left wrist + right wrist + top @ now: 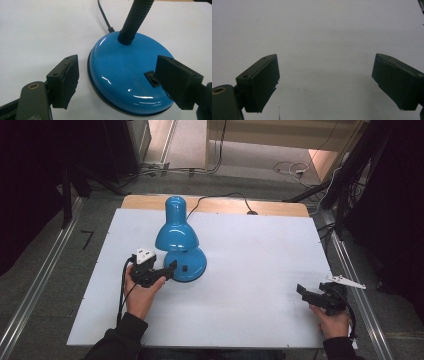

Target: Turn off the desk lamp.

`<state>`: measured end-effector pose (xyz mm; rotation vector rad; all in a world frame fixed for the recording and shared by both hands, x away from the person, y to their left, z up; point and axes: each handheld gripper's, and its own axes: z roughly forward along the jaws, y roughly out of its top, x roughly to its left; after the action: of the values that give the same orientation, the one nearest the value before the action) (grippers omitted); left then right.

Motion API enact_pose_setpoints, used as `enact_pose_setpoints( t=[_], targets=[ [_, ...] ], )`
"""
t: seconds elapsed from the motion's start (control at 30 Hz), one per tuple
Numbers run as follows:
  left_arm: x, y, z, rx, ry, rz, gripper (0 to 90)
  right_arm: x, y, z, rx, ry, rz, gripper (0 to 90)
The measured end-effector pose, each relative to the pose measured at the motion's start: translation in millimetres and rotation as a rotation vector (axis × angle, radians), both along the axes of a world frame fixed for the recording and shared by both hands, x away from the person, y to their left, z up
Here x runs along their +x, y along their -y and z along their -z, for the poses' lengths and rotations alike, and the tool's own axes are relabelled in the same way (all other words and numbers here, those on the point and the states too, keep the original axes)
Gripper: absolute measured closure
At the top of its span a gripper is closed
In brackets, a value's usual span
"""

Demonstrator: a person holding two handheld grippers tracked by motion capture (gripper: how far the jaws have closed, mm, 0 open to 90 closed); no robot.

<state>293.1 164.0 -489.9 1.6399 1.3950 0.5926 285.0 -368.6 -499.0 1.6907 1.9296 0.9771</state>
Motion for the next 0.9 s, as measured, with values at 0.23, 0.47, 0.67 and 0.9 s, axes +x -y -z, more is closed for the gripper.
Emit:
enact_pose_setpoints(
  t=[0.23,0.47,0.67,0.9],
  targets=[
    [-6.7,-10.0,-0.4,0.009,-0.005,-0.015,19.0,0.0,-0.1,0.0,0.001,0.000,0.001,6.4],
    [-13.7,-19.5,-0.3,0.014,-0.012,-0.027,19.0,-0.1,-0.2,-0.1,-0.001,0.001,0.001,6.4],
    [-20.3,-24.3,-0.5,0.023,-0.019,-0.030,18.9,0.0,-0.3,0.0,-0.002,0.000,0.001,6.4],
    [-26.4,-28.7,0.2,0.025,-0.025,-0.029,18.9,-0.1,-0.6,0.1,-0.004,0.000,0.000,6.4]
  ],
)
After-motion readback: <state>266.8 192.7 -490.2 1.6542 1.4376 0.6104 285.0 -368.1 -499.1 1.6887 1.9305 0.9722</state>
